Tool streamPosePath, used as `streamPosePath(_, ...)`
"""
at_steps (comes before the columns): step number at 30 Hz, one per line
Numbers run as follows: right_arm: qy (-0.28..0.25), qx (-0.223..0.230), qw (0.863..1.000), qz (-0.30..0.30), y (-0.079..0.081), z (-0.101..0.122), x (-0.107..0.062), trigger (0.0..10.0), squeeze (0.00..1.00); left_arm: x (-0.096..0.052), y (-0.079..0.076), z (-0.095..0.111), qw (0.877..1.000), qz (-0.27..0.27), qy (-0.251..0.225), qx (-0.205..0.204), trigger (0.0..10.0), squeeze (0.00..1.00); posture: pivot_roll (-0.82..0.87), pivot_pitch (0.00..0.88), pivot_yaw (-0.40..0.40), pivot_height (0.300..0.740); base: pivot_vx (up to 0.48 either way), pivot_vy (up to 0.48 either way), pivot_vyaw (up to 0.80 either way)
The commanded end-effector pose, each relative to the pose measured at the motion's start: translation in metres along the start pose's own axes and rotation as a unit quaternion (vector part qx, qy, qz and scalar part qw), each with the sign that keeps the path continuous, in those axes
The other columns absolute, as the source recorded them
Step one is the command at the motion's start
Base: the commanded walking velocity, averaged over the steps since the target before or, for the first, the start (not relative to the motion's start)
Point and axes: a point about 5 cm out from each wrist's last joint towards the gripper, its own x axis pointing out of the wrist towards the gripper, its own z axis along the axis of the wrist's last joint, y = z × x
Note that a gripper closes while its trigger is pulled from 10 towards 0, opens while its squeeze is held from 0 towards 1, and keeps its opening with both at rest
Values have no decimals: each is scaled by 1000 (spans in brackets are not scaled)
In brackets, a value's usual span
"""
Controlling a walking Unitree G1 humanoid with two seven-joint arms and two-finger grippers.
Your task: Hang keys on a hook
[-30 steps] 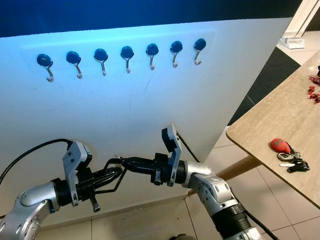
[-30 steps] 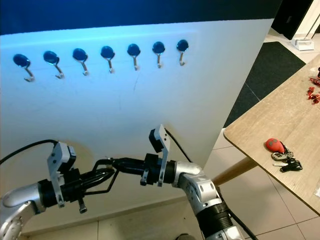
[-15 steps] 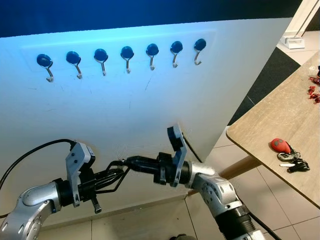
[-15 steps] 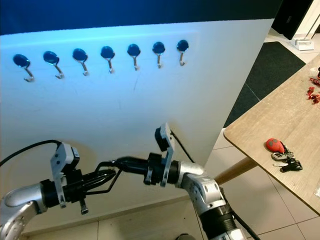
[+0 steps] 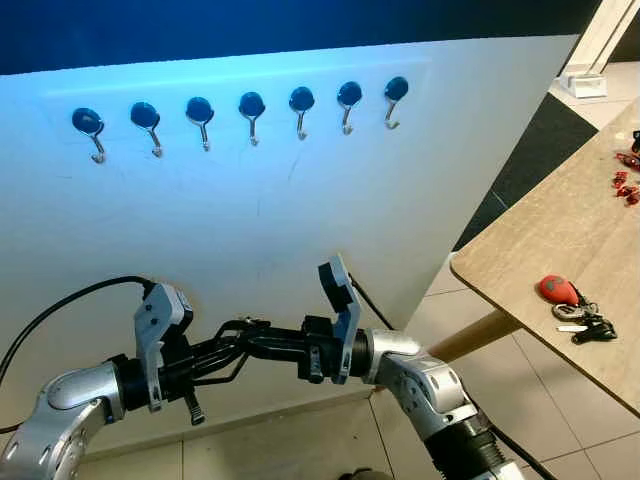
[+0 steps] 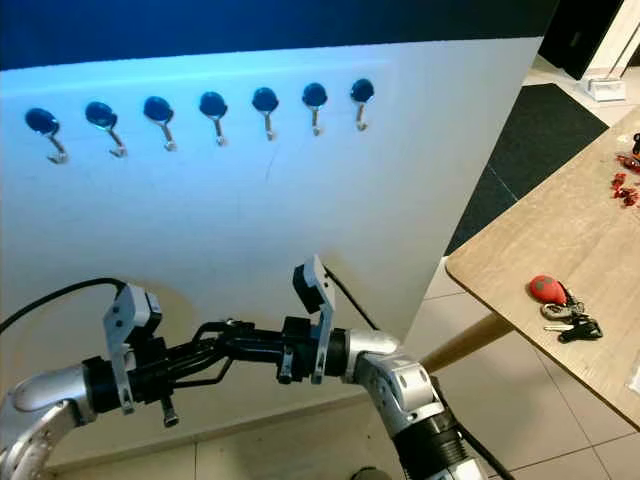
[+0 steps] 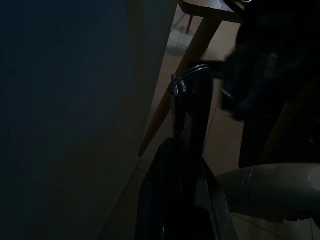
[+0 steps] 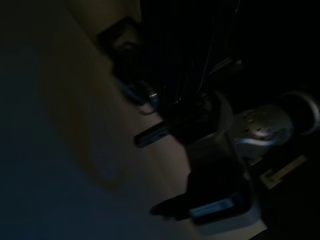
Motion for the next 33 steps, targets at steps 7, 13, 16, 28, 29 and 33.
streamPosePath(7, -18, -11, 999, -50, -11, 5, -4, 10000, 0, -4, 0, -2, 1000, 1, 18, 5, 10000, 0, -12, 77, -26, 740, 0, 0, 0)
streamPosePath(13, -37, -15, 996, -77, -17, 9, -7, 10000, 0, -5, 2, -3, 1000, 6, 21, 5, 10000, 0, -13, 78, -26, 740, 0, 0, 0)
streamPosePath(16, -48, -14, 995, -87, -19, 11, -7, 10000, 0, -4, 2, -3, 1000, 6, 22, 5, 10000, 0, -19, 81, -21, 740, 0, 0, 0)
streamPosePath(28, -75, 5, 992, -102, -22, 14, -12, 10000, 0, -4, 5, -3, 1000, 17, 22, 10, 10000, 0, -19, 82, -21, 740, 0, 0, 0)
streamPosePath(29, -58, 2, 993, -103, -22, 8, -15, 10000, 0, -7, 10, -1, 999, 31, 19, 14, 10000, 0, -19, 82, -21, 740, 0, 0, 0)
streamPosePath(33, -45, 7, 992, -117, -25, 2, -21, 10000, 0, -13, 16, 2, 998, 56, 15, 22, 10000, 0, -15, 83, -25, 740, 0, 0, 0)
